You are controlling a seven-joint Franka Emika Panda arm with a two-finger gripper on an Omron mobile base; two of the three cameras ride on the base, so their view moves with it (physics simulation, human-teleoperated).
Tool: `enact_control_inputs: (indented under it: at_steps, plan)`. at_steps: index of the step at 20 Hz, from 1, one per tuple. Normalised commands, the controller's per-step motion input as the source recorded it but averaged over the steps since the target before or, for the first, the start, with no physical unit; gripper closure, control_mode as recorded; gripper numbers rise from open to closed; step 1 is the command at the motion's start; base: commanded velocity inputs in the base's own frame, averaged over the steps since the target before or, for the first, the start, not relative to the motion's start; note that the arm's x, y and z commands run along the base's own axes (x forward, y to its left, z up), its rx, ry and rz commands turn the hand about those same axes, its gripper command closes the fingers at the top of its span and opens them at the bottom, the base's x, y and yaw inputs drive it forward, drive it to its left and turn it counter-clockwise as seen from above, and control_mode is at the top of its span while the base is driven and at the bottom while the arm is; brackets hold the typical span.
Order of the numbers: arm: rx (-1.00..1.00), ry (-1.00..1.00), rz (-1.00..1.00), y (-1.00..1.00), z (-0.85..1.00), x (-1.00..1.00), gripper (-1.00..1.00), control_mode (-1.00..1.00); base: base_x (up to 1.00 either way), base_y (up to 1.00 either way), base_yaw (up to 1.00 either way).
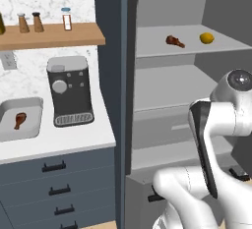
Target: Place one lemon and one chicken drumstick in each tupperware on the nearby counter, to pack two identical lunches.
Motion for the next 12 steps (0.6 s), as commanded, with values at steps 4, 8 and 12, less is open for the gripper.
enact_control_inputs:
  at_steps: [4,8,12]
  plan:
    - [0.00,0.00,0.00,0.00,0.00,0.00,1.00,1.00,-0.54,0.50,0.00]
    - [0.00,0.00,0.00,0.00,0.00,0.00,1.00,1.00,-0.26,0.92,0.00]
    - [0.00,0.00,0.00,0.00,0.00,0.00,1.00,1.00,0.00,1.00,0.00]
